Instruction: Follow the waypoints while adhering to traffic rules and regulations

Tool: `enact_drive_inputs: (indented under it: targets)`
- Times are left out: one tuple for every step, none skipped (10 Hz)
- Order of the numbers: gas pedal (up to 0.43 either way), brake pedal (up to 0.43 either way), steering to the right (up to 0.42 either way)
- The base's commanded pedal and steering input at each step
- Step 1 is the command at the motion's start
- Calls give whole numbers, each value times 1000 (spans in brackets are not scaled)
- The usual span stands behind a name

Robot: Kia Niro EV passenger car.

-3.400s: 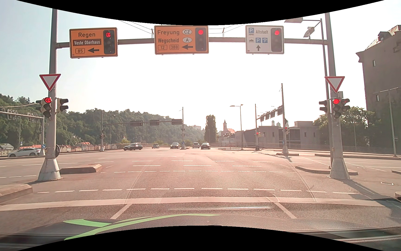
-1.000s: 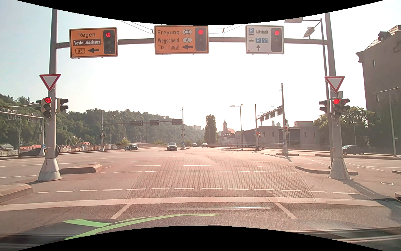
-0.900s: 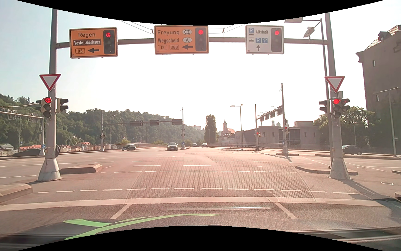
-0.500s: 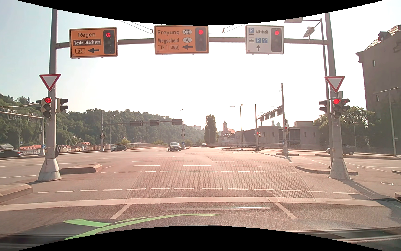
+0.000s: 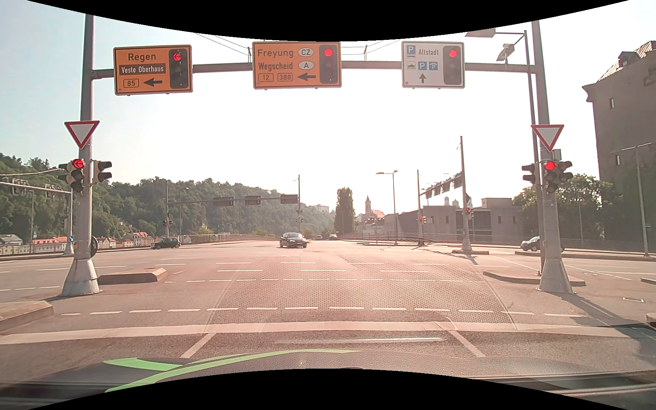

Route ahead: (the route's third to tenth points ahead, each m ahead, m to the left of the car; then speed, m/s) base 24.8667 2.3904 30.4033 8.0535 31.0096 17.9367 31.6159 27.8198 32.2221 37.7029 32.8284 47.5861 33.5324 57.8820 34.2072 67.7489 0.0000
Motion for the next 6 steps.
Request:
enact_drive_inputs:
  targets:
    - [0, 311, -2]
    - [0, 311, -2]
    - [0, 311, -2]
    - [0, 311, -2]
    - [0, 311, -2]
    - [0, 311, -2]
